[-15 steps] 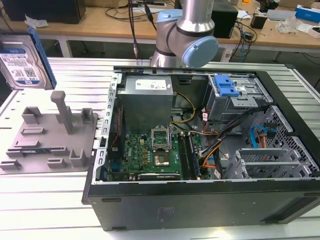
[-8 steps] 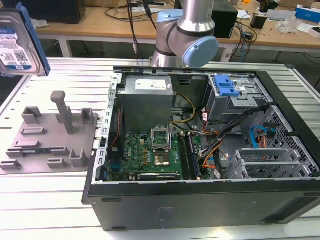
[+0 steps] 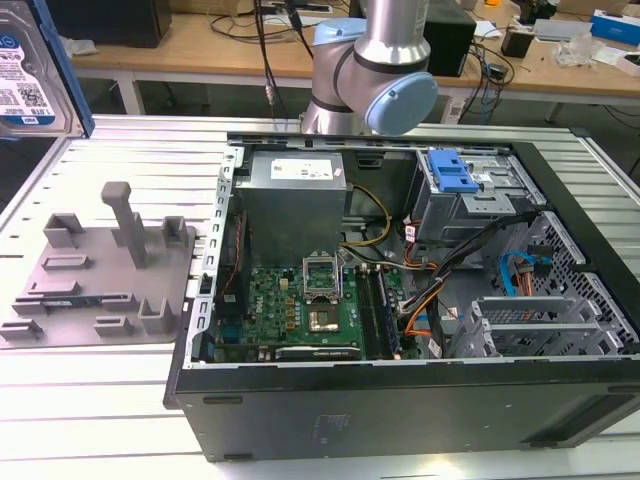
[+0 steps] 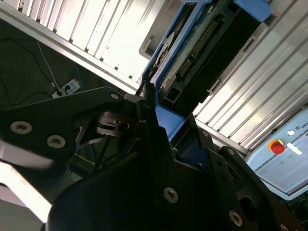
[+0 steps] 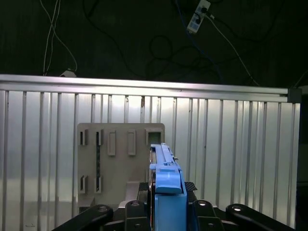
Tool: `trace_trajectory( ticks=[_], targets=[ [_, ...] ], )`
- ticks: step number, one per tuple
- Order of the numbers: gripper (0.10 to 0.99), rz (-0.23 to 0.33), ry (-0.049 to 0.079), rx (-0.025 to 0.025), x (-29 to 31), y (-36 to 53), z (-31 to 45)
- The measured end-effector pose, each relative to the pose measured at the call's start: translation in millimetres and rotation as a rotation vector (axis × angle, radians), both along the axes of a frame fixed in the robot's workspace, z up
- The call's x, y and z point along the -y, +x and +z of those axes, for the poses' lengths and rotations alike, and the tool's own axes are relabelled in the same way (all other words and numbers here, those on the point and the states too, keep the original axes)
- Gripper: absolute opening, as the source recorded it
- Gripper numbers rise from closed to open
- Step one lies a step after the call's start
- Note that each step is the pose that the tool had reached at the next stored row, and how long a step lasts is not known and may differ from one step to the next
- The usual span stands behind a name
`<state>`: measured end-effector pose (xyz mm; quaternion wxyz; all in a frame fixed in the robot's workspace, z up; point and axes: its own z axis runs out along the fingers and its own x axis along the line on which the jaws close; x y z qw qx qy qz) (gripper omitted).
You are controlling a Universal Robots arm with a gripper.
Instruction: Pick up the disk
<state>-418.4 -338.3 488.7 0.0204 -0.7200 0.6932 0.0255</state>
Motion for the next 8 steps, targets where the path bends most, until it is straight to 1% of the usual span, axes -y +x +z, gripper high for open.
trace_trajectory(
  ticks=[8],
  targets=[
    [0.369, 0.000, 0.000, 0.0001, 0.2, 0.0, 0.0]
  ],
)
